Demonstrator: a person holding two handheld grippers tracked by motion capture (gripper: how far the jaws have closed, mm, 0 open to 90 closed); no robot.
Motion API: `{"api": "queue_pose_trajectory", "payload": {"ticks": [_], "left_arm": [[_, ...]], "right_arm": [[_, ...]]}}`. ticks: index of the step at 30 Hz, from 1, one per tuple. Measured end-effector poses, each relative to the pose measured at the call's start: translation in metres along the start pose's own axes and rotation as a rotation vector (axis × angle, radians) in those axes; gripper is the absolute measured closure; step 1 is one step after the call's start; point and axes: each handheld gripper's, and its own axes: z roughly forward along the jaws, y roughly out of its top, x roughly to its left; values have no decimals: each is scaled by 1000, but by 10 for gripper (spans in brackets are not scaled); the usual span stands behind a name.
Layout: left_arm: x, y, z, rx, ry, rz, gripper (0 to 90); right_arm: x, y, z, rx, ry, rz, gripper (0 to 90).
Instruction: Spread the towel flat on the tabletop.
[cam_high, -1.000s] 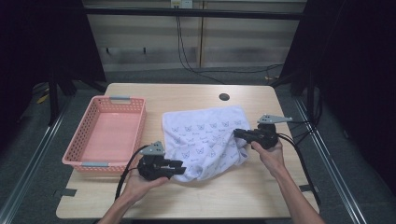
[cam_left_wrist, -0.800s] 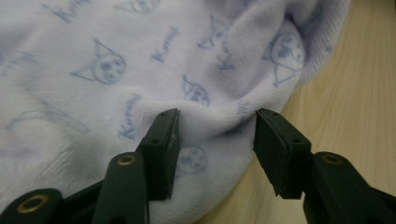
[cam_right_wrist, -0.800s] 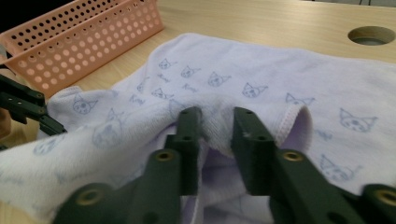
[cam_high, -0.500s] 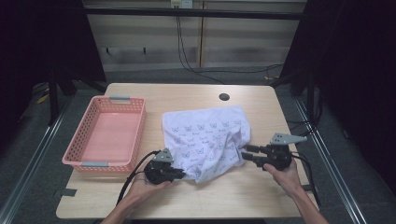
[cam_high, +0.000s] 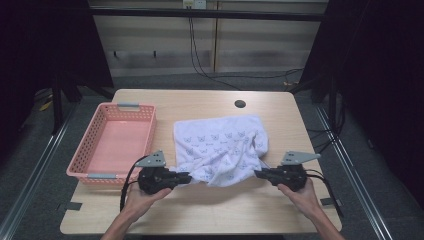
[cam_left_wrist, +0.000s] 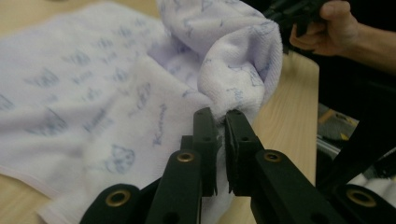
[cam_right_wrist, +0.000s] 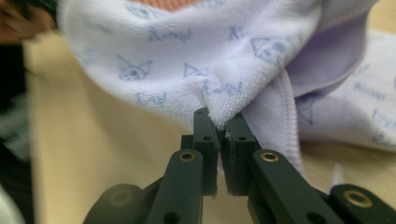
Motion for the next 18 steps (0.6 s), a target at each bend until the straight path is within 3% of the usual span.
{"api": "queue_pose_trajectory", "payload": {"ticks": [1, 3, 4, 7, 8, 10, 11, 13, 14, 16, 18], "left_arm": [[-2, 4, -7, -31, -13, -3, 841], [-11, 10, -19, -89, -19, 0, 841], [-13, 13, -22, -102, -27, 3, 841], [-13, 21, -25, -131, -13, -1, 841], [-6, 26, -22, -123, 33, -10, 841], [4, 29, -16, -117, 77, -39, 840], [8, 30, -12, -95, 120, -38, 840], [20, 33, 2, -40, 152, -40, 838], [31, 33, 13, -12, 162, -67, 838], [41, 33, 24, 12, 201, -85, 836], [53, 29, 42, 54, 222, -119, 828]], "right_arm": [[2, 2, -10, -30, 24, 15, 860], [6, 4, -31, -92, 15, 27, 859], [7, 3, -38, -113, 27, 51, 859], [17, 8, -54, -143, 41, 50, 856], [19, 13, -58, -159, 44, 47, 854], [17, 25, -65, -190, 22, 42, 846], [13, 29, -66, -202, 12, 46, 846], [-3, 35, -65, -229, -22, 72, 843], [-9, 37, -63, -233, -51, 86, 843], [-32, 39, -52, -205, -99, 89, 836], [-50, 37, -36, -167, -113, 121, 825]]}}
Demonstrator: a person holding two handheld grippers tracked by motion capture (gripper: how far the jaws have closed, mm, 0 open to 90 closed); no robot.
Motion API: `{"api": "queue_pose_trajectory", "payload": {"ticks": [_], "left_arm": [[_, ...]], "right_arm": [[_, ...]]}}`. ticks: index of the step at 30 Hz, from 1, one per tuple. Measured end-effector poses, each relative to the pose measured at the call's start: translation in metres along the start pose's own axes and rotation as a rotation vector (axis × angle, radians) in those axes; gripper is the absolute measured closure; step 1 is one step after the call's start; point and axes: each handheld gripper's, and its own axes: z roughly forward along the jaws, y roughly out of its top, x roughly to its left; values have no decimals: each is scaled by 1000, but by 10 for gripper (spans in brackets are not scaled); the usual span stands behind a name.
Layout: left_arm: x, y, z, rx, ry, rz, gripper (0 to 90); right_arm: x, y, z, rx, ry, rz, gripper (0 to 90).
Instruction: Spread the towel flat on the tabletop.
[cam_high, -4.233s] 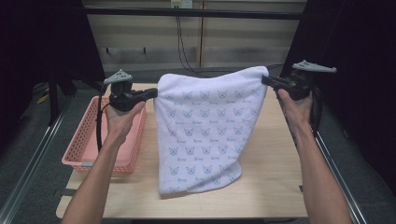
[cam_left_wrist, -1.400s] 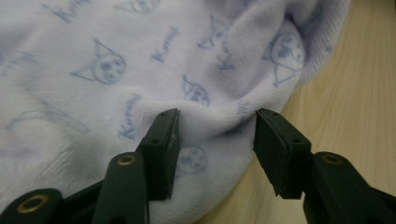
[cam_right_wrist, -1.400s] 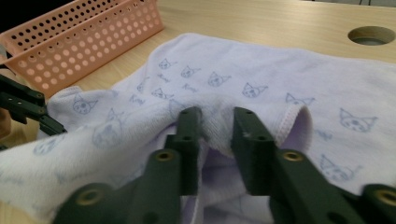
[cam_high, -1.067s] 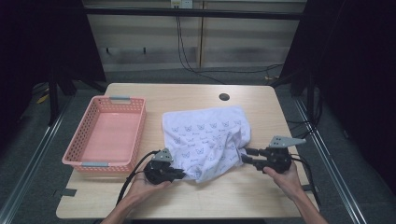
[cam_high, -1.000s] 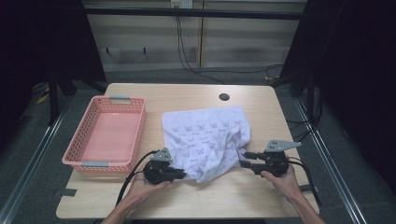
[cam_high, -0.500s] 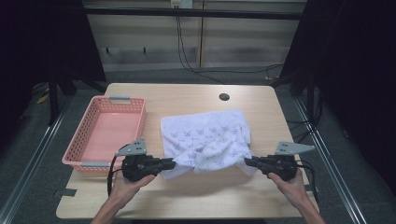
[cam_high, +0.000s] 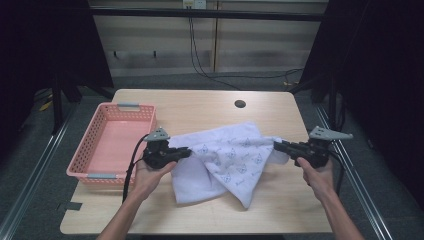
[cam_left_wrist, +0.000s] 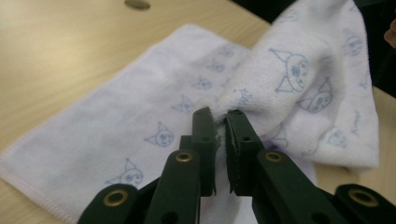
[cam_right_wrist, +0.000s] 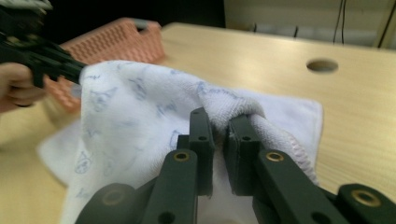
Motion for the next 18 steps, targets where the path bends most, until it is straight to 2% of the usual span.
{"api": "queue_pose_trajectory", "payload": {"ticks": [2, 3, 4, 5, 6, 7, 8, 10, 11, 12, 13, 16, 18], "left_arm": [[3, -3, 11, 16, 16, -8, 783], [4, -4, 15, 22, 21, -27, 746], [3, -5, 16, 14, 19, -37, 706], [0, -5, 15, 13, -4, -23, 674], [-7, -5, 10, 6, 17, 11, 671], [-10, -5, 7, -3, 10, 17, 645], [-13, -6, -1, -23, -26, 14, 642], [-17, -8, -10, -29, -34, 40, 643], [-18, -10, -14, -28, -67, 44, 677], [-22, -16, -15, -9, -80, 57, 727], [-24, -20, -15, 12, -99, 62, 777], [-34, -40, -5, 97, -136, 91, 829], [-34, -56, 2, 122, -166, 55, 825]], "right_arm": [[-12, -7, 21, 48, -26, 17, 810], [-16, -12, 31, 75, -36, 20, 802], [-19, -17, 40, 101, -44, 29, 777], [-23, -23, 47, 116, -48, 46, 718], [-24, -25, 50, 121, -55, 49, 672], [-24, -28, 51, 145, -68, 37, 604], [-23, -28, 49, 148, -82, 27, 585], [-20, -27, 38, 123, -67, 24, 535], [-16, -26, 31, 109, -74, 13, 523], [-11, -27, 25, 105, -47, 4, 525], [0, -29, 19, 124, -13, -28, 526], [23, -41, 19, 171, 75, -63, 549], [41, -54, 27, 216, 130, -82, 542]]}}
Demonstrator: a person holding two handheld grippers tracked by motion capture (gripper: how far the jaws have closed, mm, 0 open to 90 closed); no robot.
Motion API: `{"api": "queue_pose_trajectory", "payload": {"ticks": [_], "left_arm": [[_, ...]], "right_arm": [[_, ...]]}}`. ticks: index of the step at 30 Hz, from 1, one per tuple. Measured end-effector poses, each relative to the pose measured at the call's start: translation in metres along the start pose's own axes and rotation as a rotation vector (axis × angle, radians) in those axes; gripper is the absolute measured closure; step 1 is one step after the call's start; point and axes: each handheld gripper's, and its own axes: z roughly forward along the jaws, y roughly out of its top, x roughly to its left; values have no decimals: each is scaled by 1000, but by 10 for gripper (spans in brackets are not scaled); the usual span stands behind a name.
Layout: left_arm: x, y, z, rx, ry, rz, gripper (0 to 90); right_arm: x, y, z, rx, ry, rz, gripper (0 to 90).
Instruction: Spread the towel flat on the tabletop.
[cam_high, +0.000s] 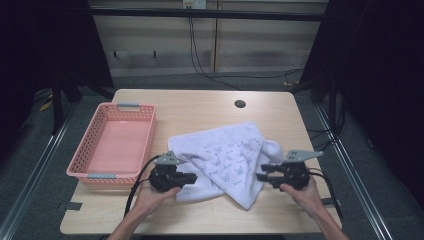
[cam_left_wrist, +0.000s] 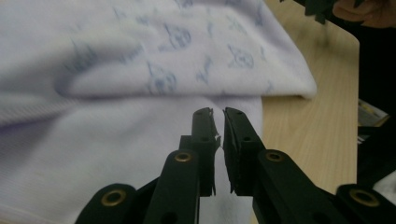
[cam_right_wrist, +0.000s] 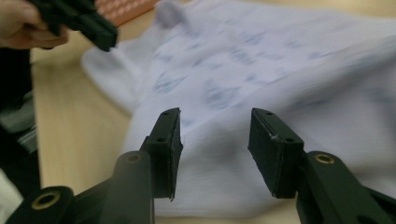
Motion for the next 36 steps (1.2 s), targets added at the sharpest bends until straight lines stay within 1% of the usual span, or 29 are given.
{"api": "queue_pose_trajectory", "payload": {"ticks": [1, 2, 3, 4, 6, 7, 8, 10, 11, 12, 14, 15, 16, 17, 18, 19, 20, 21, 22, 23, 24, 27, 29, 31, 32, 33, 34, 35, 36], "left_arm": [[1, -4, 4, 33, 7, 2, 807], [3, -8, 6, 45, 17, 4, 803], [4, -9, 7, 53, 29, -2, 792], [7, -10, 8, 65, 49, -9, 786], [10, -13, 10, 88, 85, -7, 786], [13, -15, 12, 92, 84, -13, 786], [14, -14, 12, 87, 84, -20, 789], [15, -14, 13, 81, 98, -7, 791], [16, -14, 13, 78, 100, -10, 794], [18, -14, 12, 72, 98, -27, 794], [19, -14, 12, 69, 104, -25, 799], [20, -14, 12, 67, 105, -27, 799], [21, -14, 12, 65, 105, -32, 799], [21, -14, 11, 68, 107, -27, 799], [22, -14, 11, 69, 108, -25, 799], [22, -14, 10, 69, 116, -23, 801], [23, -14, 9, 72, 112, -20, 803], [24, -14, 9, 70, 116, -18, 804], [25, -14, 9, 67, 118, -20, 804], [26, -14, 9, 68, 115, -18, 805], [26, -14, 8, 70, 117, -10, 806], [29, -14, 8, 65, 112, -22, 820], [29, -14, 7, 69, 121, -9, 821], [28, -14, 7, 73, 123, -3, 821], [28, -14, 7, 73, 123, -1, 821], [28, -14, 7, 72, 121, -2, 821], [28, -14, 7, 70, 122, -4, 821], [28, -14, 6, 73, 123, -1, 821], [29, -15, 5, 75, 116, 4, 821]], "right_arm": [[6, -4, 7, 15, 27, -7, 531], [12, -6, 14, 36, 57, -6, 516], [18, -6, 22, 63, 68, -40, 495], [21, -5, 25, 69, 73, -53, 475], [25, -4, 34, 78, 101, -58, 443], [27, -5, 38, 84, 112, -68, 428], [30, -6, 44, 112, 125, -82, 423], [34, -11, 52, 156, 124, -109, 408], [36, -14, 57, 183, 124, -128, 405], [37, -15, 59, 196, 124, -139, 404], [44, -18, 61, 211, 104, -171, 418], [46, -18, 62, 215, 93, -181, 467], [49, -18, 62, 220, 54, -215, 561], [50, -18, 62, 223, 47, -217, 680], [49, -17, 62, 224, 63, -192, 756], [47, -16, 62, 229, 65, -187, 796], [47, -14, 61, 233, 75, -175, 812], [47, -10, 57, 208, 109, -156, 823], [46, -7, 53, 181, 129, -130, 825], [46, -1, 48, 138, 154, -107, 826], [45, 6, 41, 92, 168, -87, 826], [40, 33, 21, -49, 184, -45, 824], [31, 53, 12, -129, 167, -24, 820], [15, 69, 9, -188, 129, 14, 818], [3, 75, 11, -199, 98, 26, 815], [-7, 76, 16, -205, 78, 53, 813], [-15, 76, 20, -195, 73, 73, 810], [-23, 74, 27, -168, 44, 77, 803], [-32, 70, 34, -141, -3, 93, 800]]}}
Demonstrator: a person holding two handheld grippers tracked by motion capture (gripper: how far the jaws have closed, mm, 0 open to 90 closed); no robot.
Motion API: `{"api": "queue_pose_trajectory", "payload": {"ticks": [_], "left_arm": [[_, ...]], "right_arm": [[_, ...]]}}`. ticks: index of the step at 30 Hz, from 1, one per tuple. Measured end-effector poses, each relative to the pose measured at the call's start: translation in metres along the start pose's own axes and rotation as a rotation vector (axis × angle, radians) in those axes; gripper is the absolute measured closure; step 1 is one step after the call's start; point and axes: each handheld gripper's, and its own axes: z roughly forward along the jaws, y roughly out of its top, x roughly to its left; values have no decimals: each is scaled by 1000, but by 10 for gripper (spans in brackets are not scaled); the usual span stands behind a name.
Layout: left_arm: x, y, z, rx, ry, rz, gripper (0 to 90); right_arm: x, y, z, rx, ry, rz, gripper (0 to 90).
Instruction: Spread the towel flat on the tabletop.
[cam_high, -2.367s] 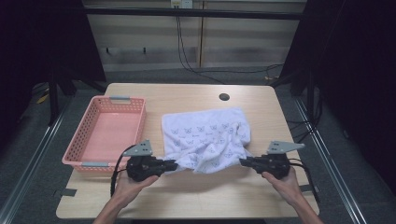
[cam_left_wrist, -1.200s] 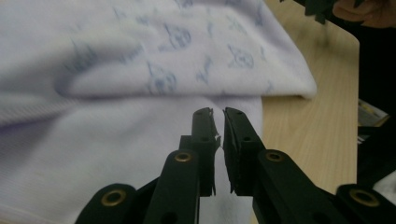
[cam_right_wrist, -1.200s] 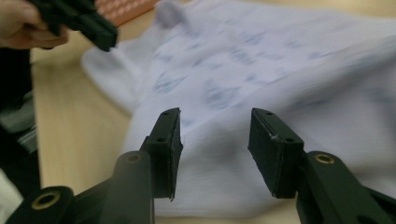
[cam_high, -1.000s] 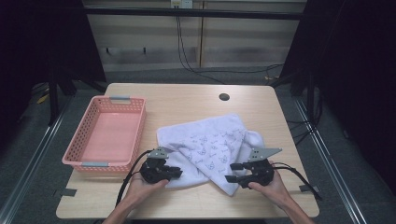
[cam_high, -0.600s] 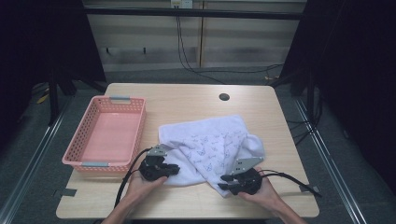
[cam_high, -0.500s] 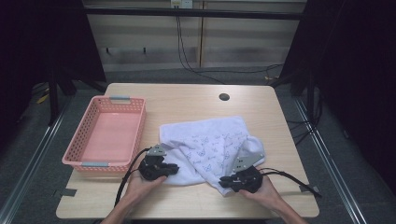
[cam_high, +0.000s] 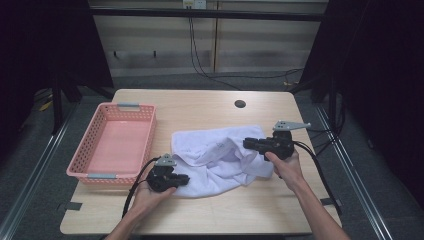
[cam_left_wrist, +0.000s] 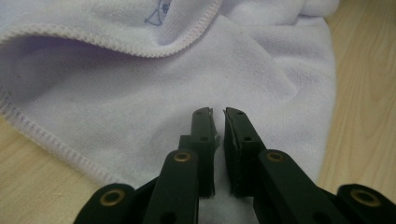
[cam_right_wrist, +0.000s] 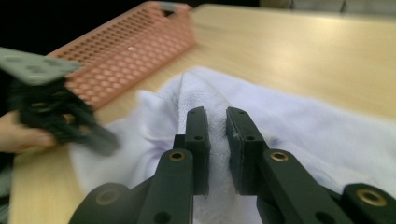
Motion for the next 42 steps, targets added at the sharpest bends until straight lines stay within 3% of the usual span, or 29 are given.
{"api": "queue_pose_trajectory", "payload": {"ticks": [1, 3, 6, 8, 12, 15, 18, 20, 21, 24, 26, 28, 29, 30, 32, 33, 37, 42], "left_arm": [[0, 0, -1, -1, 5, -7, 821], [-4, 2, -2, -18, 17, -1, 821], [-14, 13, -5, -71, -16, 31, 811], [-21, 22, -8, -125, -48, 44, 788], [-24, 32, -2, -159, -47, 41, 716], [-29, 39, 5, -173, -73, 38, 631], [-30, 43, 12, -172, -60, 27, 517], [-30, 45, 16, -202, -50, 19, 495], [-31, 48, 20, -211, -70, 14, 488], [-36, 54, 27, -214, -86, 42, 472], [-38, 59, 32, -229, -79, 21, 504], [-38, 60, 33, -253, -114, 38, 683], [-38, 59, 33, -248, -83, 57, 791], [-36, 59, 33, -234, -100, 62, 872], [-35, 58, 30, -233, -100, 57, 886], [-35, 58, 29, -236, -114, 51, 888], [-33, 55, 17, -223, -96, 51, 889], [-22, 42, -3, -219, -78, 16, 889]], "right_arm": [[-11, -7, 9, 20, 0, 43, 799], [-21, -18, 21, 55, -15, 64, 799], [-21, -26, 32, 53, 23, 117, 810], [-11, -26, 36, 44, 96, 119, 810], [11, -19, 42, 53, 186, 115, 810], [29, -14, 45, 50, 236, 106, 809], [37, -10, 46, 49, 261, 112, 806], [40, -8, 46, 26, 298, 128, 806], [41, -7, 46, 21, 312, 131, 806], [41, -8, 46, 27, 298, 125, 805], [41, -9, 46, 36, 297, 119, 804], [43, -11, 47, 43, 282, 111, 799], [43, -11, 46, 46, 281, 99, 791], [44, -12, 46, 54, 280, 90, 776], [44, -13, 46, 61, 271, 78, 717], [44, -12, 45, 48, 259, 83, 635], [43, -8, 37, 12, 212, 55, 475], [36, -10, 10, -6, 138, 12, 460]]}}
